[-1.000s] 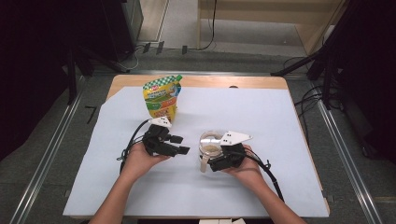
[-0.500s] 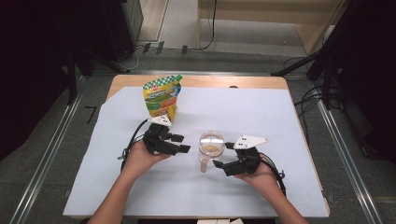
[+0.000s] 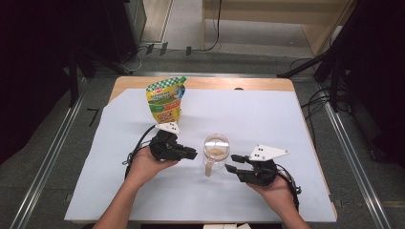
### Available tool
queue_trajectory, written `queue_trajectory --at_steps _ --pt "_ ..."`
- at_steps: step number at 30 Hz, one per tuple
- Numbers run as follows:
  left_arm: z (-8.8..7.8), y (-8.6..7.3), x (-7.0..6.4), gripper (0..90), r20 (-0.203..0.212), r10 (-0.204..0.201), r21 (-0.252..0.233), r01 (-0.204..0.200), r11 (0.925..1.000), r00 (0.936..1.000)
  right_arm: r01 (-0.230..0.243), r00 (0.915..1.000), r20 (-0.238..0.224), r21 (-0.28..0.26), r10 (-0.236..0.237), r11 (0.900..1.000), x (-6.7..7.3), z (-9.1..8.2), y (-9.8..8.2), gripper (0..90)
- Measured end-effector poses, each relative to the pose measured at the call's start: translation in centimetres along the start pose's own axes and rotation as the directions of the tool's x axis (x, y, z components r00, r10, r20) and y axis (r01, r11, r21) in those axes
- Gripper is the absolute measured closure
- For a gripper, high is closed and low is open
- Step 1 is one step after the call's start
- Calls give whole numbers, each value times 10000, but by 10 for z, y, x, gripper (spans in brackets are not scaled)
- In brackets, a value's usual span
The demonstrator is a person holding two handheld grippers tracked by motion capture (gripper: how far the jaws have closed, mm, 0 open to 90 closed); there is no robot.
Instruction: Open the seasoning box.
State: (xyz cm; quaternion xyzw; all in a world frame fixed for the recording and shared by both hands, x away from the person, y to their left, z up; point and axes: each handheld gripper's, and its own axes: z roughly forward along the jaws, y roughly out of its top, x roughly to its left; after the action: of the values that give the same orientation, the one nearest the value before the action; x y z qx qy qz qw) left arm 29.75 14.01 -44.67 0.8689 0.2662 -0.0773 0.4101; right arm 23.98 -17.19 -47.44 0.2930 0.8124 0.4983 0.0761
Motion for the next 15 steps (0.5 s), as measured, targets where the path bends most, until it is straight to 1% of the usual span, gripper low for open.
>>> queue_trajectory --at_steps 1,2,4,6,9,10,13,14,15 --pt "2 1 -3 837 60 118 42 -118 9999 9999 -345 9994 93 77 344 9994 -2 0 0 695" --pt "3 2 -4 854 96 216 75 -216 9997 9997 -524 9985 139 24 524 9986 -4 1 -1 737" --pt "6 4 -9 874 258 388 83 -390 9992 9989 -631 9979 163 11 630 9980 -7 2 -1 819" --pt "10 4 -12 888 346 413 117 -417 9991 9985 -602 9978 286 121 598 9981 -9 5 -1 889" --pt "15 4 -15 895 371 505 206 -512 9985 9980 -670 9972 332 84 667 9977 -10 7 -1 891" --pt "16 5 -15 898 346 562 212 -570 9982 9978 -723 9965 414 30 721 9974 -11 10 -1 898" --pt "16 5 -16 899 447 527 54 -530 9986 9976 -718 9964 467 128 711 9973 -12 12 -2 900" --pt "16 5 -16 899 448 532 66 -535 9985 9976 -740 9963 441 70 737 9972 -13 12 -2 900" --pt "17 5 -16 899 363 558 77 -561 9984 9978 -815 9956 476 46 812 9967 -15 12 -2 900"
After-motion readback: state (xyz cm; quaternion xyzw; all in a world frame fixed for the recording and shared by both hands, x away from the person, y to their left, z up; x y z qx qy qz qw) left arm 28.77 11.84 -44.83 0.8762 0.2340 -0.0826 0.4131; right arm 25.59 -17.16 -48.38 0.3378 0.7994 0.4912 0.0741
